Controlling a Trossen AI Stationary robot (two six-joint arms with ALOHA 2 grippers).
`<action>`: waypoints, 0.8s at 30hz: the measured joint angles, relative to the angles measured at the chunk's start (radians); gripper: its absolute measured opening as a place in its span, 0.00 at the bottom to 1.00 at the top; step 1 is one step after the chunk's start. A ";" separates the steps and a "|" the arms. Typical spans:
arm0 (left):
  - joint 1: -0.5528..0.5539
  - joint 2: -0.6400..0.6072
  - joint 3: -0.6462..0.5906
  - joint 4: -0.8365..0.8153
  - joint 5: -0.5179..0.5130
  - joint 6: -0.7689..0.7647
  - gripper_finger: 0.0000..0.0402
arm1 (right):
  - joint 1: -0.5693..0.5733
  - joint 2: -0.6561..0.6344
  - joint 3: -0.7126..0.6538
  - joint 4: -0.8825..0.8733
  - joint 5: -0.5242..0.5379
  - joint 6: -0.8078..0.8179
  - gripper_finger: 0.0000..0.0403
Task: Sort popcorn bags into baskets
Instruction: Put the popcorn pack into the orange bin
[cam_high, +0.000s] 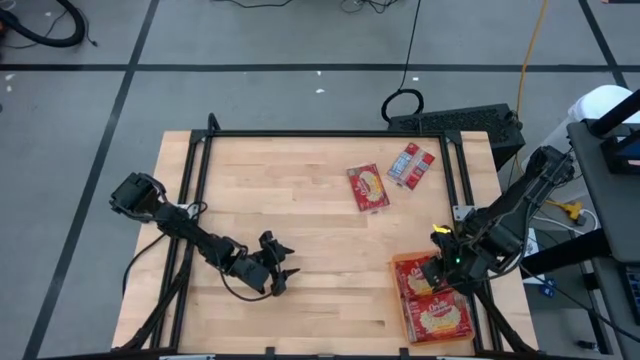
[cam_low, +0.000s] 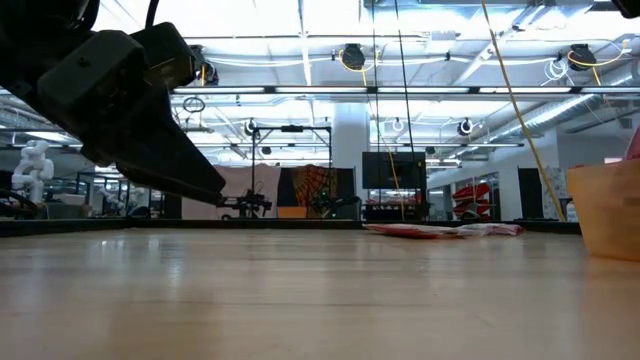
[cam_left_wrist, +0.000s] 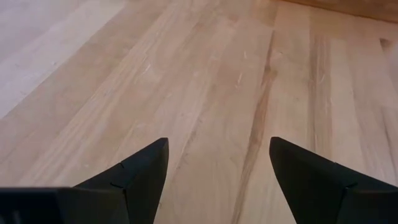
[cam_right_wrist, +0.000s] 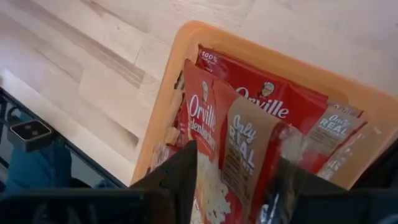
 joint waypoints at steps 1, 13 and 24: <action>0.000 0.000 0.000 0.000 0.000 0.002 0.70 | 0.000 0.000 0.000 -0.001 0.000 0.011 0.32; 0.042 0.000 0.000 0.000 0.000 0.002 0.70 | -0.109 0.000 0.000 -0.170 -0.082 -0.034 0.35; 0.107 0.000 0.000 0.001 0.002 0.033 0.70 | -0.261 0.000 0.000 -0.324 -0.180 -0.128 0.35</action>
